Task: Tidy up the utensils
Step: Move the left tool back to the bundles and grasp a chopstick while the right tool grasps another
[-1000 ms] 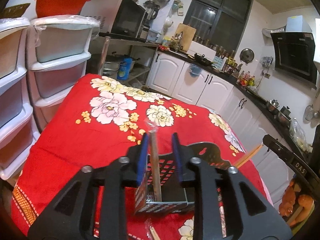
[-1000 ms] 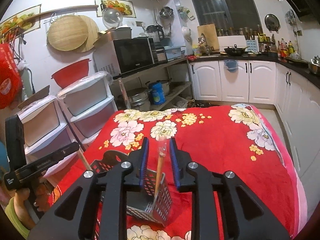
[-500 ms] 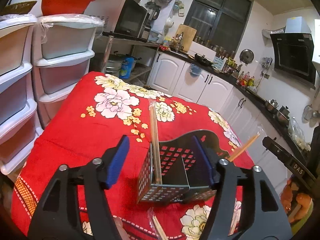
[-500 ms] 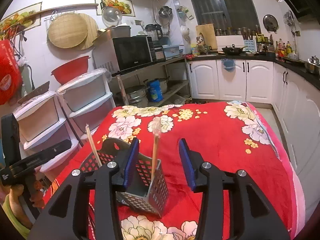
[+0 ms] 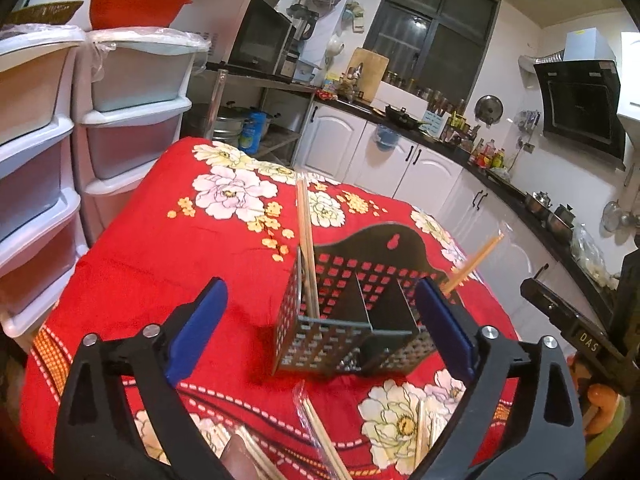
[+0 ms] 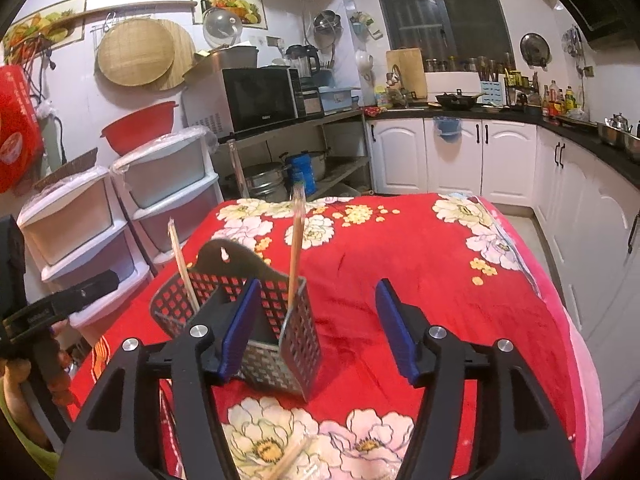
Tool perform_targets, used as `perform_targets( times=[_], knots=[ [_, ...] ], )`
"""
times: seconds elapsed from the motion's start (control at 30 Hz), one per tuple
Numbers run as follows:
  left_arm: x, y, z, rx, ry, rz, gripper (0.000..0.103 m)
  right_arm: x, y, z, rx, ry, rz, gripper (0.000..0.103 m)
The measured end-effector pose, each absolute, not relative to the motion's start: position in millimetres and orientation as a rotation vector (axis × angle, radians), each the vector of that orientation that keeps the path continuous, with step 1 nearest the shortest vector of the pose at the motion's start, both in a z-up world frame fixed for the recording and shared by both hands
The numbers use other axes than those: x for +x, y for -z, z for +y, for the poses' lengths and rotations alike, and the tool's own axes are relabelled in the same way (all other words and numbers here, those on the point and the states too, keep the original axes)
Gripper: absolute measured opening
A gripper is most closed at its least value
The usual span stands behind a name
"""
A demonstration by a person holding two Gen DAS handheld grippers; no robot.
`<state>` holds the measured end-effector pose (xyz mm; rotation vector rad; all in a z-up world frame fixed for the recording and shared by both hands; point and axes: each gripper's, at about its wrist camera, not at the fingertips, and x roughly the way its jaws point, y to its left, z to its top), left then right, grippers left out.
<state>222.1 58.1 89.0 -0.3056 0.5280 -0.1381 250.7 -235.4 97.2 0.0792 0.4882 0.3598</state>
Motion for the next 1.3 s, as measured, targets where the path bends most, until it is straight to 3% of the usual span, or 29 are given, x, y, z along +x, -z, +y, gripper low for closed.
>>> perform_targets(
  times=[1.07, 1.3],
  knots=[
    [171, -30, 42, -0.317, 0.183, 0.678, 0.087, 178, -29, -243, 0.02, -0.375, 0.664, 0.06],
    [171, -9, 34, -0.343, 0.22, 0.76, 0.074, 170, -9, -253, 0.032, -0.36, 0.723, 0.06]
  ],
)
